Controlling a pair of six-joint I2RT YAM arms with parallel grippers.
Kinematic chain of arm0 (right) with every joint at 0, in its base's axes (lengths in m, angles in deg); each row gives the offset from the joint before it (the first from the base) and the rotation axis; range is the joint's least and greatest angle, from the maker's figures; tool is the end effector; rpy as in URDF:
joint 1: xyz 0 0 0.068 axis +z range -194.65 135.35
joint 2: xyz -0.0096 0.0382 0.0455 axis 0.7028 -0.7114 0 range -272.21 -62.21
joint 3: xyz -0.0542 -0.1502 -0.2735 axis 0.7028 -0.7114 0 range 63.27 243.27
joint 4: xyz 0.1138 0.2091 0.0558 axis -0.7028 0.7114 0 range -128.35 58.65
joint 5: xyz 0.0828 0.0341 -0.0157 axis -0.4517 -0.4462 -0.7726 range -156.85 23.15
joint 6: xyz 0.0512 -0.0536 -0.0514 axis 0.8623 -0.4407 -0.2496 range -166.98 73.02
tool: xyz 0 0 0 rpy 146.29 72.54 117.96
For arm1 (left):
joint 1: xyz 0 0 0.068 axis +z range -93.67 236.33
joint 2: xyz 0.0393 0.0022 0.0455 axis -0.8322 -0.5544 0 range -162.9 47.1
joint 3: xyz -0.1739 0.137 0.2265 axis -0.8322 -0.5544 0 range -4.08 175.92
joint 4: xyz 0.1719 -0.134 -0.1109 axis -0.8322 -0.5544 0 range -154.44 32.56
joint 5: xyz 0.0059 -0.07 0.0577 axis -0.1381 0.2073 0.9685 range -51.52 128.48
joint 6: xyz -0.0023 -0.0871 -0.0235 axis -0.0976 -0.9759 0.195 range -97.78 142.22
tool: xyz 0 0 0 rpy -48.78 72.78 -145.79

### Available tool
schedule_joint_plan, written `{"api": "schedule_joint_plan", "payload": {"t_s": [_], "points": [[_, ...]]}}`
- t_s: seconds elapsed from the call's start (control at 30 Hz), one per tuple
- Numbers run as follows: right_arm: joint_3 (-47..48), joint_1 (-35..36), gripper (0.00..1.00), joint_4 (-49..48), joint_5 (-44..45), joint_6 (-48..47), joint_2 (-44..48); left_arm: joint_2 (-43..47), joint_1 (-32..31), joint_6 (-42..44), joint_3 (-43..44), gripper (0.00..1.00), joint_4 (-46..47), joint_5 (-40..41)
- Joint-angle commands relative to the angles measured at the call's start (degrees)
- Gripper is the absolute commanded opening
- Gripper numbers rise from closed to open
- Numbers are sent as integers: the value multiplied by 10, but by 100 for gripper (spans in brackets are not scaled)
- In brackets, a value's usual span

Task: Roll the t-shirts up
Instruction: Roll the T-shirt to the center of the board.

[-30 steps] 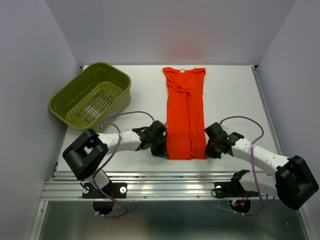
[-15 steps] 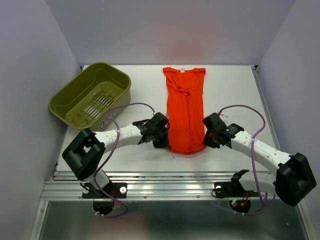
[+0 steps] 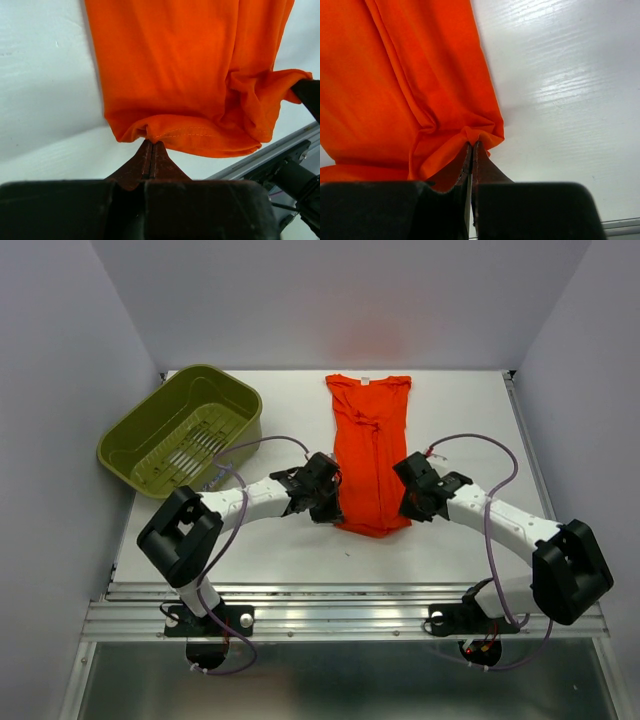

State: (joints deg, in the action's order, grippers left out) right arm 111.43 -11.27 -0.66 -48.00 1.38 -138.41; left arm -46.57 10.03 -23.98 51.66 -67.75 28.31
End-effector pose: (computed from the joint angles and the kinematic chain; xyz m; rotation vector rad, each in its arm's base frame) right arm 0.2117 0.1083 0.2231 0.4326 2.5759 0.0395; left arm 0.2369 -0.2685 0.2156 0.0914 2.6215 -0.8839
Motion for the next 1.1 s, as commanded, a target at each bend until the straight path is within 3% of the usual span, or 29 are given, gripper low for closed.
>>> {"api": "schedule_joint_plan", "payload": {"t_s": [0.0, 0.77, 0.87, 0.9, 1.0, 1.07], "points": [[34, -3, 1, -39, 29, -8, -22, -5, 10, -5, 35, 0, 3, 26], [60, -29, 1, -55, 60, -23, -68, -31, 34, 1, 61, 0, -17, 74], [67, -29, 5, -69, 60, -31, -80, -37, 37, 7, 65, 0, -13, 75], [71, -34, 14, -72, 61, -34, -84, -40, 37, 9, 68, 1, -15, 76], [90, -34, 33, -73, 69, -39, -91, -47, 37, 21, 86, 37, -41, 96], [96, -34, 40, -73, 73, -42, -84, -38, 36, 28, 96, 48, -51, 120]]}}
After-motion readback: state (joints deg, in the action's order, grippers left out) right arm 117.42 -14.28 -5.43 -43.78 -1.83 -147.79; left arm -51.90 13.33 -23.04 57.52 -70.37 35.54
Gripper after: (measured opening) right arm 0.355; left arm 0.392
